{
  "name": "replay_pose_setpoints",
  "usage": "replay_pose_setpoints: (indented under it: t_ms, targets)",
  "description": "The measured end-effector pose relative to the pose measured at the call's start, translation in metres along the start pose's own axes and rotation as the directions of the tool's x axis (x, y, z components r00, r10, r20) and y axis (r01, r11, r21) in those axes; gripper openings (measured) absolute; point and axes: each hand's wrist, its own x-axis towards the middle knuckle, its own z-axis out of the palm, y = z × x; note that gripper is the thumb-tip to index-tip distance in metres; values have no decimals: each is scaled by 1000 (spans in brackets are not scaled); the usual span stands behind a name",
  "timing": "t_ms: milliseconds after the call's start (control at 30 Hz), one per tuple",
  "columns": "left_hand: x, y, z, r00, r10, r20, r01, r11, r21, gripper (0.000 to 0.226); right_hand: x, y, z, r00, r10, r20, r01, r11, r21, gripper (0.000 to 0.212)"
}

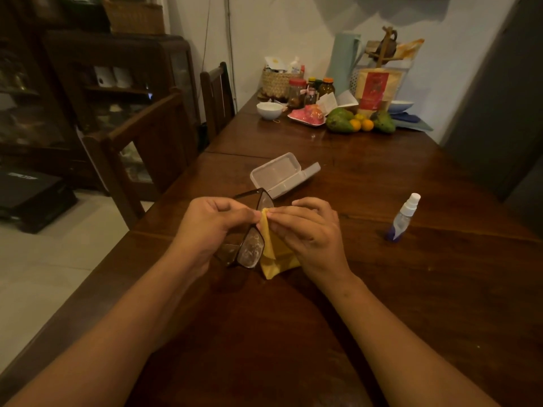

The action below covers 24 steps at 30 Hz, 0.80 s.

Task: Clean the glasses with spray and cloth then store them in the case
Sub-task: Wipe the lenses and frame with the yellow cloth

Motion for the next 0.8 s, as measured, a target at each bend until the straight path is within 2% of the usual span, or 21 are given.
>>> replay_pose_setpoints:
  t_ms: [167, 300, 433, 500, 600, 800]
  targets:
    - [0, 0, -1, 1000, 3, 22, -3, 1000, 14, 6, 0, 1, 5, 997, 74, 25, -78, 978, 196, 22]
    - [0, 0, 0, 1000, -9, -1, 9, 1000, -12, 9, 0, 4, 1, 993, 107, 46, -113, 980, 166, 23]
    - [-1, 2, 0, 1000, -8, -5, 8, 1000, -22, 11, 5, 1, -3, 970, 238, -43, -226, 954, 197, 19]
    - [-1, 1, 1, 1000, 1, 7, -1, 1000, 3, 13, 6, -3, -3, 979, 198, -54, -186, 969, 165, 20]
    - [-1, 0, 1, 1000, 11, -2, -11, 999, -30, 12, 4, -10, -1, 992, 121, 31, -123, 988, 91, 27]
    - [1, -1, 0, 999, 32, -9, -33, 997, -73, 11, 5, -16, -3, 965, 233, 117, -221, 970, -103, 45]
